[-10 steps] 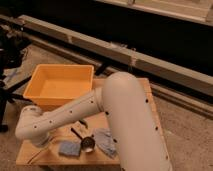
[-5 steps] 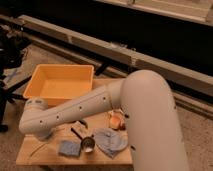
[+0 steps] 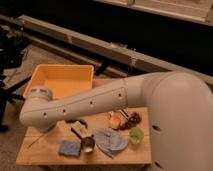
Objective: Place fork in paper cup
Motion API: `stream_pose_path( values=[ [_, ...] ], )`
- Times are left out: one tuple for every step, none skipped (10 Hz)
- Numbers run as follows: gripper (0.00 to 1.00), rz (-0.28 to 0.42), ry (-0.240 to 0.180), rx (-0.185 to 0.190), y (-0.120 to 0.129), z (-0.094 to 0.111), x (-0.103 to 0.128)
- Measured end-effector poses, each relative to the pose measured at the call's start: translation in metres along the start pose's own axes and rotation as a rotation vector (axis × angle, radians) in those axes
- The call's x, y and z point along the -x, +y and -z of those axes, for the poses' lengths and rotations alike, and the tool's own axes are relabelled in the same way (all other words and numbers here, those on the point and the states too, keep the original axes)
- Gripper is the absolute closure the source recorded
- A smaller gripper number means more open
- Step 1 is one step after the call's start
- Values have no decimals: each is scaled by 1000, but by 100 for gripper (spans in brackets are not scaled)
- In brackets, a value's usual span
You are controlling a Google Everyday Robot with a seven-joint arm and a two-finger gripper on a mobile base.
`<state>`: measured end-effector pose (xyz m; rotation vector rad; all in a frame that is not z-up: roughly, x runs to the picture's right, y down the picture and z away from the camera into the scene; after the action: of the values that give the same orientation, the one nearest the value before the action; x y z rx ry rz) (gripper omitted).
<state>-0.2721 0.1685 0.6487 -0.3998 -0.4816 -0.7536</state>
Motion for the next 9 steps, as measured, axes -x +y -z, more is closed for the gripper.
stream_pose_path(
  values=[
    [100, 18, -25, -23, -3, 11, 5],
    [100, 39, -49, -38, -4, 17, 12],
    [100, 68, -82, -55, -7, 23, 24],
    [100, 91, -114, -62, -10, 24, 34],
    [100, 110, -145, -65, -12, 22, 44],
    [100, 128, -173, -64, -14, 19, 54],
    [100, 151, -211, -62, -18, 13, 67],
    [100, 164, -235, -60, -21, 9, 74],
    [100, 178, -263, -58, -27, 5, 80]
  ],
)
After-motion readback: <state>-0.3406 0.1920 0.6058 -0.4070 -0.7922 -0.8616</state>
